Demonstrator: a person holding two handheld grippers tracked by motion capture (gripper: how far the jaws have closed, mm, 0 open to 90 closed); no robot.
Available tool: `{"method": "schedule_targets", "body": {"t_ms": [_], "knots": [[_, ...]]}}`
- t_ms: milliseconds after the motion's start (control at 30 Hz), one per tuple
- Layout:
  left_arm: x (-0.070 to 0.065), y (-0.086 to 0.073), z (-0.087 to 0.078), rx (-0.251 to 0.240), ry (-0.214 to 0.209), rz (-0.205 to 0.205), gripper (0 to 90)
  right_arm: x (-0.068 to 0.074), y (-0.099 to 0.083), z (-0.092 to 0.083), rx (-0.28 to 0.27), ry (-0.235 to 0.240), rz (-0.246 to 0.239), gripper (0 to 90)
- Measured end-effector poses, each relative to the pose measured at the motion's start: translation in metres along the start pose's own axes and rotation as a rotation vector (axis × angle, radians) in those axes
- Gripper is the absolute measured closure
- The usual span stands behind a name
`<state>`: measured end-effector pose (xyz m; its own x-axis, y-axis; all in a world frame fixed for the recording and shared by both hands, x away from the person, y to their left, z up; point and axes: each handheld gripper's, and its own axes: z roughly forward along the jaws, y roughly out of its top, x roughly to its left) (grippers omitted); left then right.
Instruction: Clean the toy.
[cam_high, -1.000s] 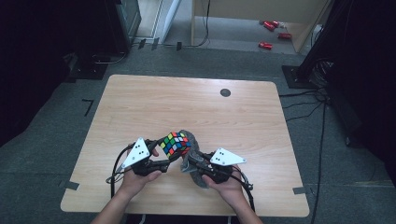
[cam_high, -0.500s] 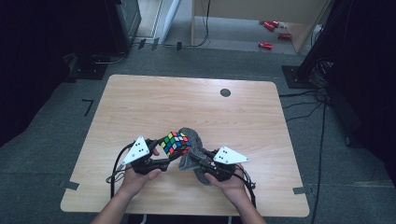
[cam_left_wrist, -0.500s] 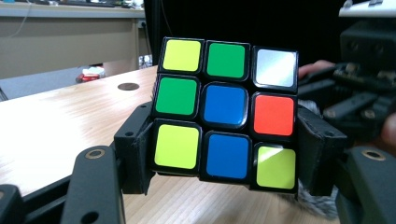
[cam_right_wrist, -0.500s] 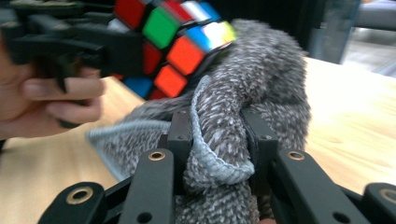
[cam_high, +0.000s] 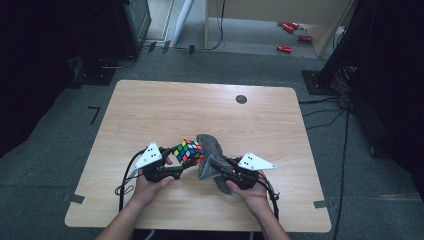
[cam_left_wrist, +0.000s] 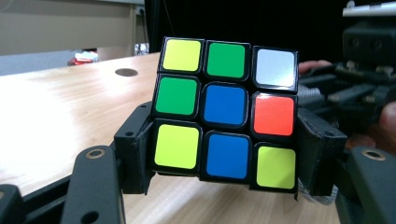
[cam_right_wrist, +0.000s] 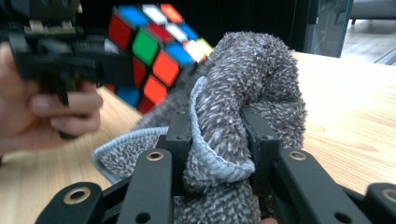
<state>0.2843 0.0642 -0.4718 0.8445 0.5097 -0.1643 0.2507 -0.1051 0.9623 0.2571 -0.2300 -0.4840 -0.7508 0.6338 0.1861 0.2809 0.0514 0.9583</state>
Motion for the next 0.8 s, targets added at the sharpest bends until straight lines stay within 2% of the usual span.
{"method": "schedule_targets", "body": {"t_ms": [100,167,233,300,367,433,633,700,800], "knots": [[-0.004,0.002,0.002,-0.003,-0.008,0.006,35.0,0.011,0.000,0.004,0.019,0.008,-0.054,66.3],[-0.004,0.005,0.000,-0.011,-0.010,0.008,34.9,0.016,-0.001,0.006,0.028,0.027,-0.072,66.5],[-0.004,0.006,-0.001,-0.019,-0.012,0.001,35.0,0.019,-0.003,0.009,0.048,0.045,-0.069,67.0],[-0.004,0.006,-0.002,-0.022,-0.012,0.004,34.9,0.022,-0.006,0.012,0.091,0.060,-0.083,67.4],[-0.005,0.007,-0.001,-0.023,-0.014,0.011,34.9,0.027,-0.008,0.015,0.130,0.049,-0.132,67.5],[-0.005,0.007,-0.001,-0.028,-0.014,0.008,34.9,0.026,-0.006,0.015,0.121,0.032,-0.125,68.0],[-0.003,0.007,-0.004,-0.019,-0.012,0.018,34.9,0.013,0.005,0.000,-0.003,-0.026,-0.034,68.0],[-0.003,0.008,-0.004,-0.017,-0.011,0.022,34.9,0.015,0.005,0.001,-0.020,-0.008,-0.028,67.9],[-0.002,0.009,-0.005,-0.021,-0.011,0.027,34.9,0.025,0.003,0.009,0.010,0.027,-0.069,67.7]]}}
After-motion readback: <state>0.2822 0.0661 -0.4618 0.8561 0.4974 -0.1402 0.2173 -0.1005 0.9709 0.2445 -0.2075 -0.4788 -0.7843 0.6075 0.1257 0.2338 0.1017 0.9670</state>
